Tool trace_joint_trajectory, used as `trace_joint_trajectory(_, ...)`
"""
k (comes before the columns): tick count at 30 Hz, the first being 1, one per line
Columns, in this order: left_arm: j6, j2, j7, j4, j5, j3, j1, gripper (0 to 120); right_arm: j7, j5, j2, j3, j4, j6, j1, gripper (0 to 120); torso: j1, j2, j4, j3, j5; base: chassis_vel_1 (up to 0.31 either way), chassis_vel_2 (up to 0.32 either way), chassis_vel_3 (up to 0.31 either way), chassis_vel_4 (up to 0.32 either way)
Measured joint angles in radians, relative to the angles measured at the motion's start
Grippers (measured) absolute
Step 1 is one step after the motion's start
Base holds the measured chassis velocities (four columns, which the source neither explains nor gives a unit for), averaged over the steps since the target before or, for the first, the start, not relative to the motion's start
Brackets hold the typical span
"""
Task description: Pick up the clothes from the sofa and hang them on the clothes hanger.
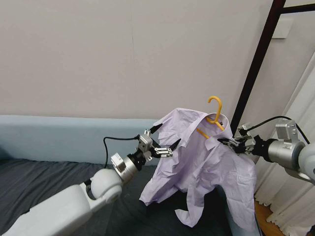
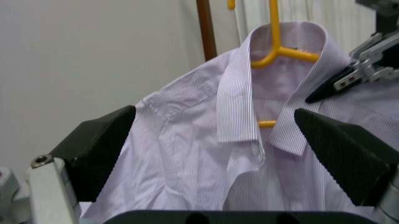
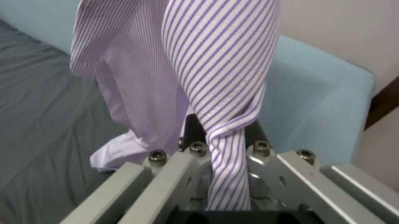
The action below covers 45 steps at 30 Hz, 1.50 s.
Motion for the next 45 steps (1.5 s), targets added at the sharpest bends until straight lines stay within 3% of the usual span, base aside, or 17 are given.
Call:
trace_joint_trajectory(8,0.026,-0.074,-0.117,0.005,0.058,-0.010,0.061,95,0.125,0.036,0.048,0.006,0.036,-0.017,-0.015,3,0.000,0.000,-0.0001,0.000,0.0002,0.000,0.000,0.000,0.000)
trace_joint_trajectory(19,0.038,-0.145,-0.168,0.057,0.096,0.022,0.055,79,0.151,0.057,0.062,0.006,0.054,-0.026,-0.014,3,0.000,0.000,0.0000,0.000,0.0002,0.000,0.000,0.000,0.000)
trace_joint_trajectory(25,0.049,-0.217,-0.190,0.100,0.098,0.060,0.014,78,0.146,0.068,0.062,0.009,0.072,-0.026,-0.014,3,0.000,0.000,-0.0001,0.000,0.0002,0.000,0.000,0.000,0.000)
trace_joint_trajectory(33,0.054,-0.262,-0.196,0.133,0.098,0.072,-0.008,77,0.140,0.078,0.058,0.010,0.076,-0.026,-0.010,3,0.000,0.000,-0.0001,0.000,0.0002,0.000,0.000,0.000,0.000)
trace_joint_trajectory(36,0.052,-0.281,-0.200,0.151,0.103,0.073,-0.017,64,0.139,0.077,0.057,0.010,0.073,-0.026,-0.010,3,0.000,0.000,0.0000,0.000,0.0002,0.000,0.000,0.000,0.000)
trace_joint_trajectory(38,0.052,-0.283,-0.201,0.153,0.103,0.073,-0.019,62,0.139,0.077,0.057,0.010,0.073,-0.026,-0.011,3,0.000,0.000,0.0000,0.000,0.0002,0.000,0.000,0.000,0.000)
trace_joint_trajectory(42,0.052,-0.305,-0.201,0.168,0.101,0.078,-0.036,40,0.137,0.081,0.056,0.010,0.073,-0.026,-0.009,3,0.000,0.000,0.0000,0.000,0.0002,0.000,0.000,0.000,0.000)
trace_joint_trajectory(45,0.052,-0.312,-0.202,0.175,0.101,0.079,-0.043,35,0.136,0.081,0.056,0.009,0.073,-0.026,-0.008,3,0.000,0.000,0.0000,0.000,0.0002,0.000,0.000,0.000,0.000)
